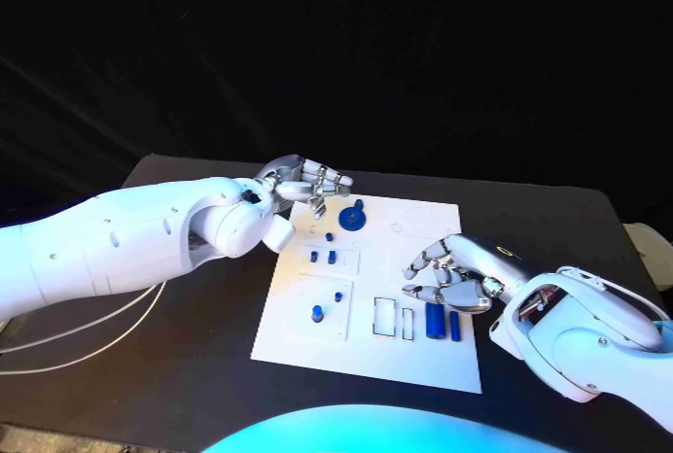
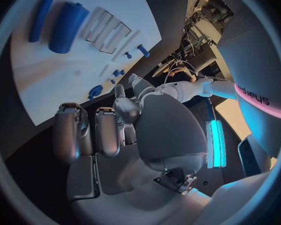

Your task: Assemble the parts on the task board

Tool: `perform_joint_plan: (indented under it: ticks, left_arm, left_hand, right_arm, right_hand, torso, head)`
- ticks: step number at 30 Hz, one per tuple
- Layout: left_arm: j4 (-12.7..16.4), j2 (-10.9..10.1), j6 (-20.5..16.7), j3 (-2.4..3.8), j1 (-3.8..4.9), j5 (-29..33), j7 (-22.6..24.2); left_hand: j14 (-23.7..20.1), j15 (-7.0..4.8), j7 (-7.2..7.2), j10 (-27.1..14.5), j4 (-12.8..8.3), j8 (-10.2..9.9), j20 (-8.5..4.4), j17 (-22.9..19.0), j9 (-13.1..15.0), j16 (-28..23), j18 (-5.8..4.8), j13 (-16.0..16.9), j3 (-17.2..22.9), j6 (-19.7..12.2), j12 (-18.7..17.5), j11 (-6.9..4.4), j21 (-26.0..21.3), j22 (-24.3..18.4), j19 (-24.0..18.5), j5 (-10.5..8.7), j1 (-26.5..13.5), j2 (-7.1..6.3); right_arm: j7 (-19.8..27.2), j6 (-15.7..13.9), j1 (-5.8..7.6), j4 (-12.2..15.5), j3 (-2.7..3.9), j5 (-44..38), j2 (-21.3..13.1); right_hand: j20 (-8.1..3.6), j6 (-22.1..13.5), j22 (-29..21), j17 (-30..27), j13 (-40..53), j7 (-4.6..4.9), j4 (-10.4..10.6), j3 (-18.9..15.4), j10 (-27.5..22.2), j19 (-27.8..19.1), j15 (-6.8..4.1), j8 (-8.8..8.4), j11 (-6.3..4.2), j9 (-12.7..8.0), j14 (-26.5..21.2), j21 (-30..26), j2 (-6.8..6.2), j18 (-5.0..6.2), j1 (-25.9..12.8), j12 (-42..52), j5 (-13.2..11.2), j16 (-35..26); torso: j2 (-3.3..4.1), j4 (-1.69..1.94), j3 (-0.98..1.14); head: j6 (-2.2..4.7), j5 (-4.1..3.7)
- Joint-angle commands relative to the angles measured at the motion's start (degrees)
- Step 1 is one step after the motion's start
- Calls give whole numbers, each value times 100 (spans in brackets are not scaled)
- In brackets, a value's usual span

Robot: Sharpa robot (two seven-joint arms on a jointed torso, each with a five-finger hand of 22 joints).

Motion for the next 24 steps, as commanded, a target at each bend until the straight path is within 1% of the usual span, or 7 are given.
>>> perform_joint_plan:
  ticks: [1,2,5,9,12,17,24]
  left_arm:
    - [28,-20,32,-8,5,30,75]
    - [31,-27,31,-14,4,30,77]
    - [40,-40,30,-26,4,30,84]
    - [54,-50,33,-31,4,30,87]
    - [66,-63,36,-34,4,30,88]
    - [80,-81,39,-37,4,30,89]
    - [96,-103,37,-38,4,30,90]
  left_hand:
    - [-43,-6,4,-38,1,17,37,-12,-8,-3,95,9,-29,-34,23,0,-32,-5,11,7,-18,46]
    - [-45,-6,4,-38,1,17,37,-17,-8,-6,95,9,-29,-34,24,0,-32,-4,11,7,-18,46]
    - [-45,-6,4,-38,1,17,37,-17,-8,-6,95,9,-29,-34,24,0,-32,-4,11,7,-18,46]
    - [-45,-6,4,-38,1,17,37,-17,-8,-6,95,9,-29,-34,24,0,-32,-4,11,7,-18,46]
    - [-45,-6,4,-38,1,17,37,-17,-8,-6,95,9,-29,-34,24,0,-32,-4,11,7,-18,46]
    - [-45,-6,4,-38,1,17,37,-17,-8,-6,95,9,-29,-34,24,0,-32,-4,11,7,-18,46]
    - [-45,-6,4,-38,1,17,37,-17,-8,-6,95,9,-29,-34,24,0,-32,-4,11,7,-18,46]
  right_arm:
    - [-239,27,12,124,-20,803,-279]
    - [-315,35,10,155,-29,752,-385]
    - [-606,50,-50,243,-53,408,-660]
    - [-837,37,-159,288,-64,37,-773]
    - [-1064,22,-282,310,-69,-324,-798]
    - [-1354,-32,-449,273,-72,-733,-695]
    - [-1621,-48,-551,134,-73,-1028,-455]
  right_hand:
    - [-10,-43,1171,288,1716,-43,122,-315,100,195,-32,96,4,212,375,162,-8,-88,-69,1295,144,157]
    - [-24,-65,1193,349,1799,7,235,-426,100,217,8,114,27,272,381,215,33,-96,-184,1349,157,193]
    - [-5,-158,1233,440,1865,45,349,-654,69,256,24,119,44,398,391,310,31,-116,-222,1385,282,249]
    - [5,-215,1276,589,1915,56,424,-809,70,303,37,112,57,478,416,427,26,-140,-217,1406,343,332]
    - [11,-230,1316,718,1972,56,492,-929,91,349,42,118,59,543,439,543,25,-165,-212,1435,387,404]
    - [15,-243,1331,763,1969,53,592,-1070,75,362,44,125,59,622,444,577,32,-172,-201,1418,429,432]
    - [16,-245,1337,776,1973,49,666,-1157,70,367,43,133,57,675,444,591,45,-174,-190,1410,440,440]
  torso:
    - [-40,-44,-17]
    - [-46,-53,-18]
    - [-60,-72,-21]
    - [-63,-84,-20]
    - [-57,-78,-12]
    - [-51,-61,-16]
    - [-53,-55,-21]
  head:
    - [65,-283]
    - [54,-343]
    - [40,-441]
    - [12,-562]
    - [-10,-627]
    - [-38,-674]
    - [-82,-684]
